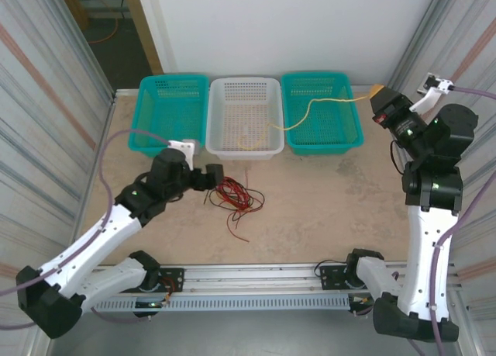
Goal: Untangle the cables
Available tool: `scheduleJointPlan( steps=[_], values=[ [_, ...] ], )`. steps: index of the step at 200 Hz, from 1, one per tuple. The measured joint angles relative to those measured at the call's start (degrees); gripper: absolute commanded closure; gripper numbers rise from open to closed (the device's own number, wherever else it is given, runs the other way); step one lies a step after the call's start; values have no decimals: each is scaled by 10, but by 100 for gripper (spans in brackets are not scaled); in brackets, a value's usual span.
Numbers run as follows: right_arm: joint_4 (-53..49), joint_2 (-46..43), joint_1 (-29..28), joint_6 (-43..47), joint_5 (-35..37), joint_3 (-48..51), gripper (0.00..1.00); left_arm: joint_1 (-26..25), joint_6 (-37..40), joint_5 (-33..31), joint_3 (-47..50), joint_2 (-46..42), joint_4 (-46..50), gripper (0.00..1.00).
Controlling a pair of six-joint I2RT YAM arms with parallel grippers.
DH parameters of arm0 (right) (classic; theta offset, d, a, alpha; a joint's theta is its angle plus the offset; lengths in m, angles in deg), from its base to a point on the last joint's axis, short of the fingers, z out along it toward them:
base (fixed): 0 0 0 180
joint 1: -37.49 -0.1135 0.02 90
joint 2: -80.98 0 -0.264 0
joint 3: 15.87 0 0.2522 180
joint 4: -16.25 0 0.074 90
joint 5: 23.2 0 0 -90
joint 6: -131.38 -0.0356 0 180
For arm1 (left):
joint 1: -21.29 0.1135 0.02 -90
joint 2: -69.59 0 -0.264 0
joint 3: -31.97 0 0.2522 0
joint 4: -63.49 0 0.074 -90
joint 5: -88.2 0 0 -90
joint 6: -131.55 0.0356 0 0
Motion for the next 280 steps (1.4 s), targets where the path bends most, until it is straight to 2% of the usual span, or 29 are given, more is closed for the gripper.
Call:
scheduleJointPlan(
  steps=[10,28,49,64,95,136,193,205,219,237,246,259,280],
  values=[
    [0,7,-16,2,3,0,100,19,24,17,-26,-4,7,26],
    [0,21,-55,9,13,0,100,29,68,75,-83,0,10,29],
    [-2,37,-111,19,30,0,100,20,130,164,-160,23,7,29],
    [-2,51,-151,29,35,0,100,5,177,197,-203,47,6,30],
    [-2,88,-204,35,40,0,100,-2,249,223,-229,82,10,28],
    [-1,126,-260,44,39,-7,100,-2,290,284,-227,103,29,26],
    [12,164,-291,45,20,-33,100,3,326,300,-191,102,31,36],
    [15,166,-291,45,19,-35,100,9,326,309,-177,103,30,41],
    [19,166,-291,45,14,-36,100,14,325,315,-167,107,30,51],
    [24,167,-291,45,12,-37,100,14,324,319,-165,120,28,72],
    [26,167,-291,45,12,-37,100,14,321,320,-165,126,28,79],
    [27,167,-291,45,12,-38,100,14,314,326,-163,131,24,81],
    [30,167,-291,45,11,-38,100,14,301,337,-148,130,0,79]
  ],
)
